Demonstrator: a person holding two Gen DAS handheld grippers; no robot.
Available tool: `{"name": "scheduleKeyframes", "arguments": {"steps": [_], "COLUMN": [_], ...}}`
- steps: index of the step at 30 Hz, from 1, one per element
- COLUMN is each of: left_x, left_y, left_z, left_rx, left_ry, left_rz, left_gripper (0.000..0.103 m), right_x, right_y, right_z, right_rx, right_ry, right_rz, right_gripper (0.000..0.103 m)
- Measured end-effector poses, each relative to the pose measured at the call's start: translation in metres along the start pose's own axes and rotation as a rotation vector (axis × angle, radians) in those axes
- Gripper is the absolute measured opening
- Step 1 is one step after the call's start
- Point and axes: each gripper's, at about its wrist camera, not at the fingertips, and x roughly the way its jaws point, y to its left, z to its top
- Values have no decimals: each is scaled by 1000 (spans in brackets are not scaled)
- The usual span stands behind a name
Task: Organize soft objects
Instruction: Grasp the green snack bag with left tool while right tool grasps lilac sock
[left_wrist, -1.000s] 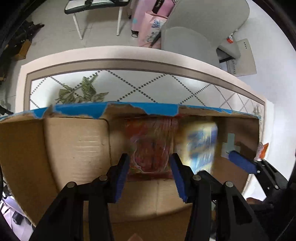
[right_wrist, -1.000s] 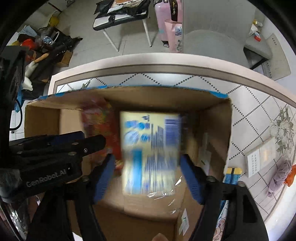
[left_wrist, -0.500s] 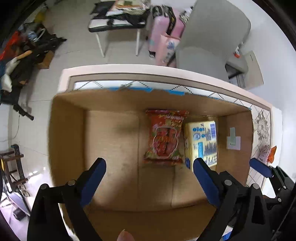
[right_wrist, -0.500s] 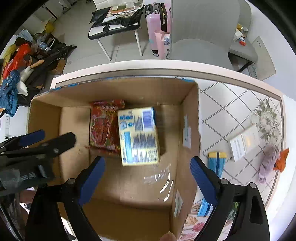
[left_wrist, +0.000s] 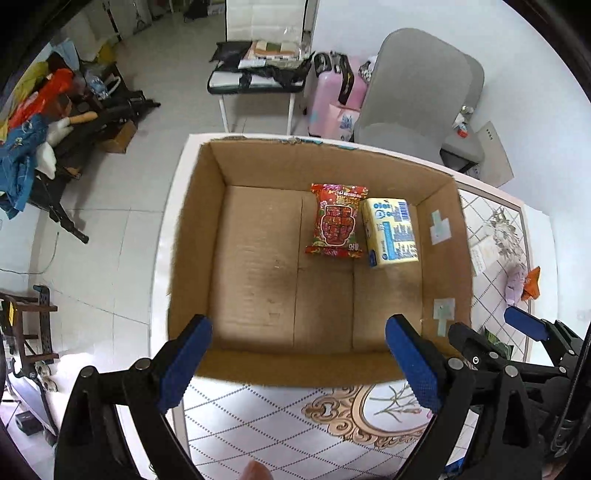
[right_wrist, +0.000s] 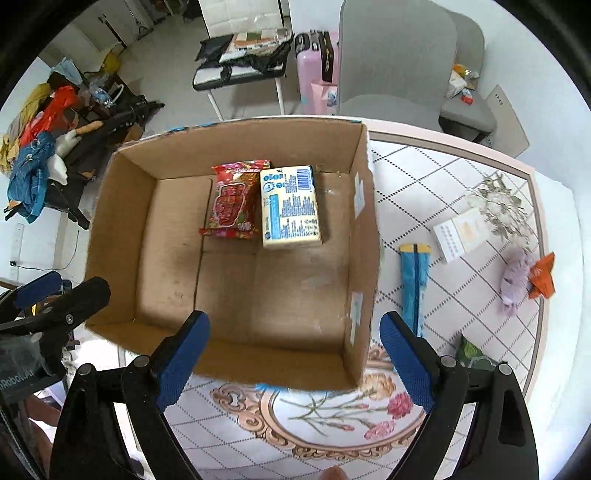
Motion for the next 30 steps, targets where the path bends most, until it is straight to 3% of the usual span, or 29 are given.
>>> {"name": "scheduleKeyframes", "arguments": {"steps": [10, 15, 20, 22, 25, 30], "left_x": [-44, -66, -86, -85, -55, 44], "left_y": [-4, -22, -72, -105, -166, -247], "left_z": [-26, -31, -39, -44, -55, -66], "left_rx": [-23, -12, 38, 81, 129, 65], "left_ry": [-42, -91, -137, -141, -43, 265], "left_rz": [-36, -9, 7, 16, -33, -242], "left_gripper": [96, 96, 96, 96, 96, 96], "right_x": [-60, -84, -109, -111, -98, -58], "right_y": [4, -9, -71, -115, -198, -321], "right_z": [-37, -44, -57, -68, -94, -141], "right_rx": [-19, -14, 68, 133, 263, 467], "right_ry": [-71, -113, -183, -177, -118, 6], "right_rz": [55, 120, 126, 119, 77, 11], "right_gripper": [95, 95, 95, 95, 95, 95]}}
